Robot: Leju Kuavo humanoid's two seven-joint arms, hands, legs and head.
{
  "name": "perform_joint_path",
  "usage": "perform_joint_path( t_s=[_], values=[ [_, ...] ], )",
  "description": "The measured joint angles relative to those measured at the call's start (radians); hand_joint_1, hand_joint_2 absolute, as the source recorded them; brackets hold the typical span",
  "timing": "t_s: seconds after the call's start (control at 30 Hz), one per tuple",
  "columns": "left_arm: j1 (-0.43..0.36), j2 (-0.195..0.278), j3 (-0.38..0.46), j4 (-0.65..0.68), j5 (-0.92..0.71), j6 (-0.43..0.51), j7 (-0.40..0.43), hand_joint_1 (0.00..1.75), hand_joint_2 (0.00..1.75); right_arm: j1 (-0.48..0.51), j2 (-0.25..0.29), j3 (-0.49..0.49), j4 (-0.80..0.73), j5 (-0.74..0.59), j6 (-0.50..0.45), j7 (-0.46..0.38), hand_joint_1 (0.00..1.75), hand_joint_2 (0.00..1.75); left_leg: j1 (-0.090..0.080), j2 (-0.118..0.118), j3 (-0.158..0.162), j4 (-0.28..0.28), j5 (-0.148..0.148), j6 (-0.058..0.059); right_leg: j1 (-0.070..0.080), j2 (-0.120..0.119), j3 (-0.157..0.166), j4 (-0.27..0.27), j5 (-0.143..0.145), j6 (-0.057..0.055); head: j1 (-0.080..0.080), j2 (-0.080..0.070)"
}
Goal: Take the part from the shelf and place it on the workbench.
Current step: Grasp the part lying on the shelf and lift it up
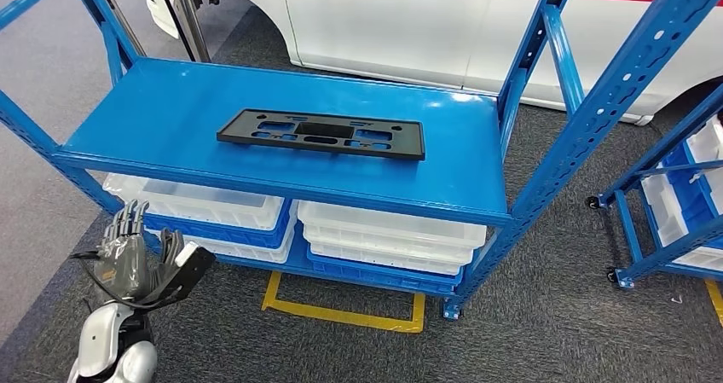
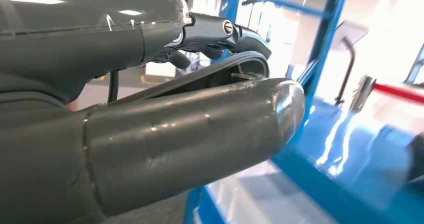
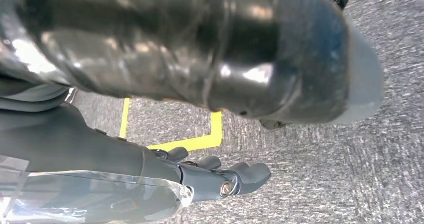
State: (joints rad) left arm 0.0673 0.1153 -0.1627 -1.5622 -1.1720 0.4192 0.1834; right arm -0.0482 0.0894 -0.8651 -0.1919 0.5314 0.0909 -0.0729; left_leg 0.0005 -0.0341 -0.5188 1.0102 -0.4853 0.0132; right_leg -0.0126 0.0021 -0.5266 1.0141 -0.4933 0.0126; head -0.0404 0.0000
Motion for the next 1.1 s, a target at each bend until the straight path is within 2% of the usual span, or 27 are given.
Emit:
perform_joint_path(
  t_s=[0.17, 0.4, 0.5, 0.77, 1.1],
  values=[
    [-0.056, -0.005, -0.003, -0.004, -0.046, 0.007, -0.010, 0.00, 0.00, 0.000, 0.004, 0.000, 0.000, 0.006, 0.000, 0.000, 0.00, 0.00, 0.000, 0.000, 0.000, 0.000, 0.000, 0.001, 0.000, 0.000, 0.000, 0.000, 0.001, 0.001, 0.000, 0.000],
    [-0.170, 0.025, -0.023, 0.092, -0.035, 0.063, -0.129, 0.00, 0.00, -0.001, 0.006, 0.000, 0.000, 0.026, 0.015, 0.000, 0.00, 0.00, 0.000, 0.000, 0.000, 0.000, 0.001, 0.001, 0.000, 0.000, 0.000, 0.000, 0.001, 0.001, 0.000, 0.000],
    [-0.204, 0.029, -0.044, 0.142, -0.041, 0.082, -0.151, 0.00, 0.00, -0.002, 0.006, 0.000, 0.000, 0.030, 0.018, -0.003, 0.00, 0.00, 0.000, 0.000, 0.000, 0.000, 0.001, 0.001, 0.000, 0.000, 0.000, 0.000, 0.001, 0.001, 0.000, 0.000],
    [-0.233, 0.030, -0.062, 0.196, -0.040, 0.090, -0.161, 0.00, 0.00, -0.001, 0.006, 0.000, 0.000, 0.033, 0.019, -0.007, 0.00, 0.00, 0.000, 0.001, -0.002, 0.001, 0.001, 0.001, 0.000, 0.001, -0.001, 0.000, 0.001, 0.002, 0.000, 0.000],
    [-0.306, 0.030, -0.126, 0.312, 0.014, 0.130, -0.230, 0.00, 0.00, -0.003, 0.006, 0.001, 0.000, 0.040, 0.026, -0.023, 0.00, 0.00, 0.000, 0.001, -0.002, 0.002, 0.001, 0.001, 0.000, 0.001, -0.001, 0.000, 0.002, 0.002, 0.000, 0.000]
  ],
)
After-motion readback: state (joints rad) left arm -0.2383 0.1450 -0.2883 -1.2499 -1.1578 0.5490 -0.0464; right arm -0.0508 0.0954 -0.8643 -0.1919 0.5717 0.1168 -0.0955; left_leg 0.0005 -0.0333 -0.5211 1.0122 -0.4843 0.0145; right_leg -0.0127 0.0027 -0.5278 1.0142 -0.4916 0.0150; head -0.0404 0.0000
